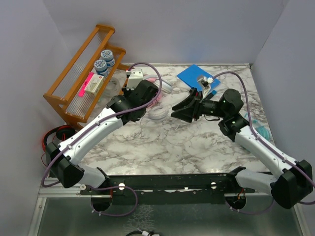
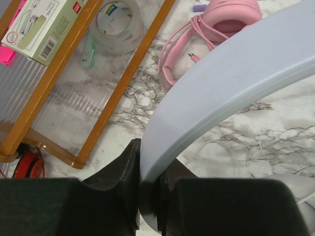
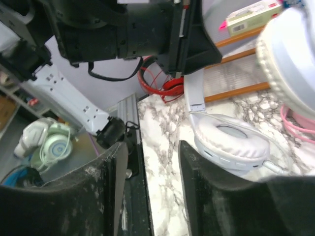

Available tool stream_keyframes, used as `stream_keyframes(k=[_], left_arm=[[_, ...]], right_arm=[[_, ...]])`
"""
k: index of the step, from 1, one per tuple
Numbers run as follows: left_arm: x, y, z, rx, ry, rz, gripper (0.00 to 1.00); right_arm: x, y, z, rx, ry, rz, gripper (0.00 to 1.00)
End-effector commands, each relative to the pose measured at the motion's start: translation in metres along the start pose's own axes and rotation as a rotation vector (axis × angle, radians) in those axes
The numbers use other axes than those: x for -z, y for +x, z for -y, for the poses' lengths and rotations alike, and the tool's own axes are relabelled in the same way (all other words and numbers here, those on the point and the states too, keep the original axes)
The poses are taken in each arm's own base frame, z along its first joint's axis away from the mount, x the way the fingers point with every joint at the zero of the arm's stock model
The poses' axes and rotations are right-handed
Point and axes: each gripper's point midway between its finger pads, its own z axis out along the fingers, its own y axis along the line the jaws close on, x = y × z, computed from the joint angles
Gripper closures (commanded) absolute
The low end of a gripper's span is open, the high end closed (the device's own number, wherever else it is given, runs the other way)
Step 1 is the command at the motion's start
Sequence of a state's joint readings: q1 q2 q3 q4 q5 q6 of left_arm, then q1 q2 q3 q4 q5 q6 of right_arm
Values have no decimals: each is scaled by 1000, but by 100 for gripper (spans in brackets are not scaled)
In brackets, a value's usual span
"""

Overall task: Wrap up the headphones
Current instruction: Wrap the headphones cable around the headphones.

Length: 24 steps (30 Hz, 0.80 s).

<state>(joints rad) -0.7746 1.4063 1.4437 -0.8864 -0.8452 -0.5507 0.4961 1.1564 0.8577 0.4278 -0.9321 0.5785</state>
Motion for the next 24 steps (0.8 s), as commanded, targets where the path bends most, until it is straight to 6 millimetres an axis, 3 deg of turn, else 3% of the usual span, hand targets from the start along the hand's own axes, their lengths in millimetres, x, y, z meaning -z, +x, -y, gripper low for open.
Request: stream_keyframes(k=[1, 4, 8, 13, 17, 21, 24], left_arm=[[15, -24, 13, 60, 126, 70, 100], [19, -18, 19, -1, 194, 44, 100], [26, -9, 20, -35, 249, 15, 100], [28, 0, 23, -60, 281, -21, 100], [27, 5, 29, -86, 300, -44, 100], [25, 8, 30, -116, 297, -52, 100], [24, 8, 29, -118, 295, -51, 100]], right_arm=[[17, -2, 35, 153, 251, 40, 37], [26, -11, 44, 274, 330, 59, 16], [32, -27, 52, 400, 398, 69, 0], [28, -49, 71, 496, 499, 19, 0], [13, -64, 67, 567, 533, 12, 0], [-4, -76, 64, 611, 545, -8, 7], [-12, -74, 70, 621, 573, -54, 14]])
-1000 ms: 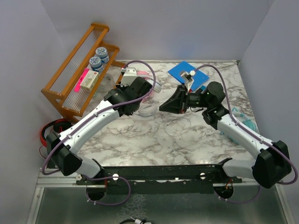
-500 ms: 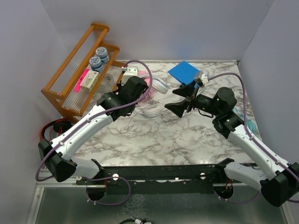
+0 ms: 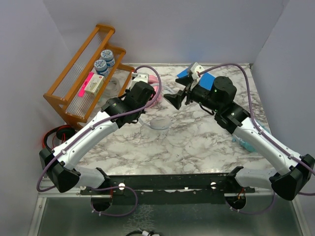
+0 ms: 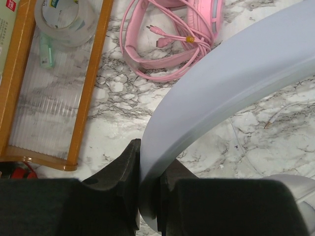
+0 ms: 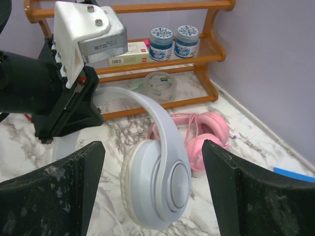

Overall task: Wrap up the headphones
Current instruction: Wrap the headphones cable around the headphones.

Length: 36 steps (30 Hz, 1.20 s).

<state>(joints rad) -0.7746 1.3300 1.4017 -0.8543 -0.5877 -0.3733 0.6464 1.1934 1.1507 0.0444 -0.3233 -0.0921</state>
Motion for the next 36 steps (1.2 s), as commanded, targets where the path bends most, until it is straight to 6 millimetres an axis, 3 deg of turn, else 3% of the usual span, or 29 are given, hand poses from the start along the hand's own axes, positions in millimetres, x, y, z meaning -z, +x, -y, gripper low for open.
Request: stream_keyframes(k=[1, 13, 17, 20, 24, 30, 36], left_arm=[[3, -8, 8, 9, 42, 23, 100], [9, -10, 11, -28, 76, 31, 100], [10, -10, 7, -28, 57, 37, 100], [11, -14, 1, -8, 21, 49, 100], [12, -20, -10, 22, -45, 75, 100], [22, -33, -41, 142, -192, 147, 100], [33, -45, -60, 274, -246, 214, 100]], right_arm=[[-11, 8, 12, 73, 82, -90, 15], [-48, 24, 1, 173, 118, -218, 31], [-50, 31, 3, 190, 149, -254, 48], [-46, 38, 7, 187, 185, -276, 65], [-35, 49, 14, 176, 239, -311, 77], [-12, 63, 28, 154, 355, -367, 85], [-1, 78, 30, 99, 404, -397, 86]])
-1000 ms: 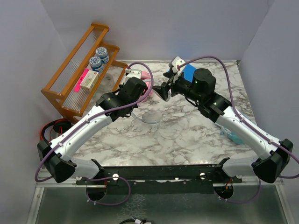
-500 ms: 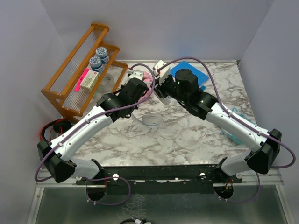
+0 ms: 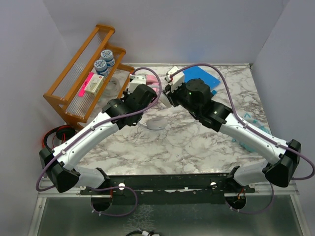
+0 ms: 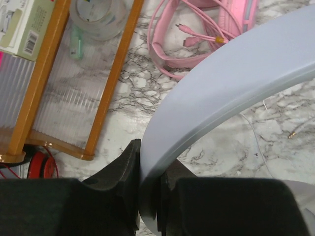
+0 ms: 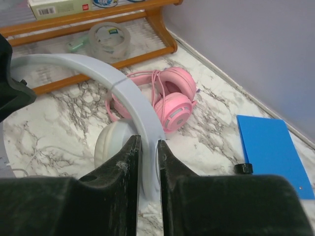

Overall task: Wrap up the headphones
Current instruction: Wrap the headphones cable around the headphones.

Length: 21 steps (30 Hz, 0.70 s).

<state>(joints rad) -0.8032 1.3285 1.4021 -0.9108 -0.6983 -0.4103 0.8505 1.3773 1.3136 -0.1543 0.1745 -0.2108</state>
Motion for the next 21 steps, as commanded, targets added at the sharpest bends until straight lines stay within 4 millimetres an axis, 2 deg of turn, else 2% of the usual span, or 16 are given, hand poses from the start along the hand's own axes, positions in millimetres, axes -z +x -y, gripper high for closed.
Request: stream_keyframes(k=[1, 6, 7, 8, 9, 10, 13, 14, 17, 19, 21], left_arm=[[24, -50, -51, 302, -158, 197, 100], [24, -49, -52, 306, -155, 195, 100], [23, -48, -50, 294, -141, 191, 100], [21, -47, -44, 267, -115, 186, 100], [19, -47, -37, 236, -77, 183, 100], [17, -45, -29, 203, -36, 176, 100], [8, -36, -17, 138, -3, 134, 100], [5, -33, -15, 125, -2, 122, 100], [1, -26, -11, 106, 4, 100, 100], [0, -25, -9, 99, 12, 93, 100], [-1, -25, -8, 92, 16, 90, 100]], right_arm=[[16, 45, 24, -31, 140, -147, 86], [20, 54, 23, -49, 144, -150, 88], [20, 54, 22, -48, 139, -150, 85], [20, 53, 22, -50, 136, -145, 78], [20, 50, 23, -51, 137, -136, 70], [20, 46, 24, -49, 139, -124, 67], [27, 22, 30, -55, 148, -66, 64], [30, 13, 32, -54, 146, -42, 59], [45, -11, 32, -33, 105, 25, 24], [56, -25, 18, 26, -2, 71, 9], [66, -35, 9, 55, -75, 95, 1]])
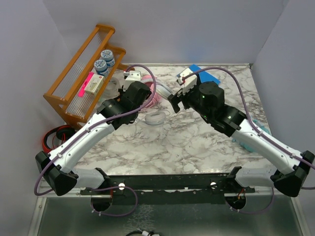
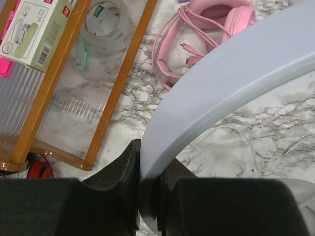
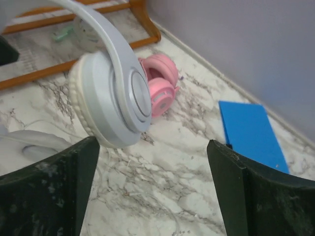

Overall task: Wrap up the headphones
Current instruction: Wrap the headphones cable around the headphones.

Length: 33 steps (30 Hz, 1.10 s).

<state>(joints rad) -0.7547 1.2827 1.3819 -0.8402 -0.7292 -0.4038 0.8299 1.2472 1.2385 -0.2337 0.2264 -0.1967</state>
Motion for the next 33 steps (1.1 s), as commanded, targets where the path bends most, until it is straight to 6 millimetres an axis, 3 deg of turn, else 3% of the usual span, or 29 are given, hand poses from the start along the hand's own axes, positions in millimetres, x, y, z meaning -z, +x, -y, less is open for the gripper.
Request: stream_keyframes(k=[1, 4, 8, 19, 24, 28, 33], left_arm=[[0, -7, 13, 11, 59, 16, 100], [0, -8, 17, 7, 77, 12, 100], [0, -9, 25, 4, 112, 2, 100], [-1, -8, 28, -11, 118, -12, 100], [-1, -10, 28, -11, 116, -11, 100], [0, -12, 27, -11, 116, -5, 100], [3, -14, 25, 5, 112, 3, 100]], right_arm=[[36, -49, -15, 90, -176, 132, 0], [36, -49, -22, 125, -231, 100, 0], [18, -44, -26, 131, -233, 44, 0], [-25, -30, -29, 218, -103, -61, 0], [-39, -12, -21, 255, -22, -113, 0], [-40, -2, -17, 266, 16, -111, 2], [-33, -5, -25, 221, -20, -35, 5]])
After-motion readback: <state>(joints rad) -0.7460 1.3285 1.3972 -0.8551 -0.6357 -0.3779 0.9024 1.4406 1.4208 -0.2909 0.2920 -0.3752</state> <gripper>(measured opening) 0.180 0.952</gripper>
